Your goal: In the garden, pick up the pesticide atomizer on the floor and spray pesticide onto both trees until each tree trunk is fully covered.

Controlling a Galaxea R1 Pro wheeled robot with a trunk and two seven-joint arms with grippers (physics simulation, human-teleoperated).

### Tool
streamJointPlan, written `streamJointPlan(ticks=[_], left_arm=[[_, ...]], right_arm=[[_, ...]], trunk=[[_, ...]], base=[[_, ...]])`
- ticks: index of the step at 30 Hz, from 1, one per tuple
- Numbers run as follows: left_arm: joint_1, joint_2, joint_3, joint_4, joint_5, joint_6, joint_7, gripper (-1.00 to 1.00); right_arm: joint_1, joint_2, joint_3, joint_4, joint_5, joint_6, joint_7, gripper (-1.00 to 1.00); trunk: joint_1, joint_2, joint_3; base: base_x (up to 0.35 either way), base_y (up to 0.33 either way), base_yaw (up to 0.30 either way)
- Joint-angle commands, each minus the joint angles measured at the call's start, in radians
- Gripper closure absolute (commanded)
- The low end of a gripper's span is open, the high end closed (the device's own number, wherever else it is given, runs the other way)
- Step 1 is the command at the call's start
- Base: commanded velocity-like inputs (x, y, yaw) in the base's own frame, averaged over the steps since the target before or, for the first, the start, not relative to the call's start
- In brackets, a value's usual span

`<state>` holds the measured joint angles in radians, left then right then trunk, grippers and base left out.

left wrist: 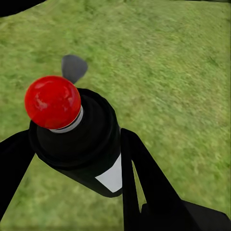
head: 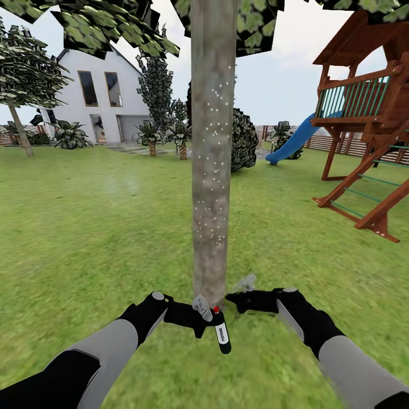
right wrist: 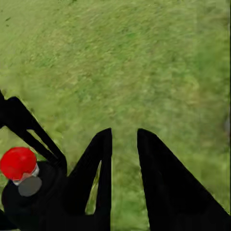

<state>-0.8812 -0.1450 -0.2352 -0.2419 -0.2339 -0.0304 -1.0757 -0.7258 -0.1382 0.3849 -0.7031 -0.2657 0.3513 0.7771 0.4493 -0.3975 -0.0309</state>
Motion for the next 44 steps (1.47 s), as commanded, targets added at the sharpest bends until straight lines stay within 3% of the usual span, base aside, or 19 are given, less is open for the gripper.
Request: streamJointPlan(ticks=[1,3,4,6,7,8,10,12,14,17,18,19,20,21,29,33,44], left_arm=[[-0.001,-0.001,0.007,-0.001,-0.010,-0.003,-0.003,1.00],[-0.001,-0.001,0.007,-0.001,-0.010,-0.003,-0.003,1.00],[-0.001,-0.001,0.008,0.000,-0.010,-0.003,-0.003,1.00],[-0.001,0.000,0.010,0.001,-0.010,-0.003,-0.001,1.00],[-0.001,0.000,0.011,0.002,-0.010,-0.003,0.003,1.00],[-0.001,0.000,0.012,0.002,-0.010,-0.003,0.004,1.00],[-0.001,0.003,0.017,0.005,-0.005,-0.003,0.008,1.00],[-0.001,0.016,0.021,0.023,0.050,-0.004,0.037,1.00],[-0.001,0.043,0.022,0.079,0.145,-0.005,0.146,1.00],[-0.001,0.090,0.022,0.162,0.259,-0.006,0.352,1.00],[-0.001,0.167,0.023,0.194,0.399,-0.006,0.435,1.00],[0.000,0.188,0.022,0.198,0.459,-0.007,0.446,1.00],[-0.001,0.223,0.022,0.203,0.549,-0.007,0.458,1.00],[-0.001,0.260,0.022,0.207,0.596,-0.007,0.465,1.00],[0.001,0.275,0.022,0.208,0.613,-0.006,0.534,1.00],[0.001,0.275,0.022,0.208,0.613,-0.005,0.537,1.00],[0.005,0.275,0.021,0.208,0.613,-0.005,0.537,1.00]], right_arm=[[-0.013,-0.011,0.002,-0.002,-0.011,0.009,-0.032,-1.00],[-0.037,-0.049,-0.027,-0.002,-0.011,0.009,-0.067,-1.00],[-0.042,-0.068,-0.059,-0.002,-0.011,0.009,-0.084,-1.00],[-0.047,-0.100,-0.142,-0.002,-0.011,0.008,-0.142,-1.00],[-0.048,-0.115,-0.205,0.000,-0.010,0.006,-0.209,-1.00],[-0.048,-0.123,-0.232,0.010,-0.009,0.005,-0.264,-1.00],[-0.047,-0.148,-0.268,0.154,-0.009,-0.063,-0.431,-1.00],[-0.046,-0.156,-0.275,0.350,-0.008,-0.232,-0.491,-1.00],[-0.045,-0.158,-0.277,0.572,-0.008,-0.383,-0.511,-1.00],[-0.017,-0.159,-0.277,0.708,-0.009,-0.478,-0.518,-1.00],[0.030,-0.157,-0.277,0.744,-0.009,-0.502,-0.520,-1.00],[0.050,-0.156,-0.276,0.749,-0.009,-0.505,-0.520,-1.00],[0.088,-0.153,-0.276,0.753,-0.009,-0.509,-0.521,-1.00],[0.150,-0.149,-0.276,0.756,-0.009,-0.512,-0.521,-1.00],[0.445,-0.110,-0.276,0.758,-0.009,-0.513,-0.522,-1.00],[0.475,-0.107,-0.276,0.758,-0.011,-0.514,-0.522,-1.00],[0.479,-0.090,-0.277,0.758,-0.012,-0.514,-0.521,-1.00]], trunk=[[0.001,-0.002,-0.002],[0.001,-0.002,-0.002],[0.001,-0.002,-0.002],[0.001,-0.002,-0.002],[0.001,-0.002,-0.002],[0.001,-0.002,-0.002],[0.001,-0.002,-0.002],[0.001,-0.002,-0.002],[0.001,-0.002,-0.002],[0.001,-0.002,-0.002],[0.001,-0.002,-0.002],[0.001,-0.002,-0.002],[0.001,-0.002,-0.002],[0.001,-0.002,-0.002],[0.001,-0.002,-0.002],[0.001,-0.002,-0.002],[0.001,-0.002,-0.002]], base=[[0.000,0.000,0.000],[0.000,0.000,0.000],[0.000,0.000,0.000],[0.000,0.000,0.000],[0.000,0.000,0.000],[0.000,0.000,0.000],[0.000,0.000,0.000],[0.000,0.000,0.000],[0.000,0.000,0.000],[0.000,0.000,0.000],[0.000,0.000,0.000],[0.000,0.000,0.000],[0.000,0.000,0.000],[0.000,0.000,0.000],[-0.134,0.000,0.000],[-0.212,0.000,0.000],[-0.012,0.000,0.000]])
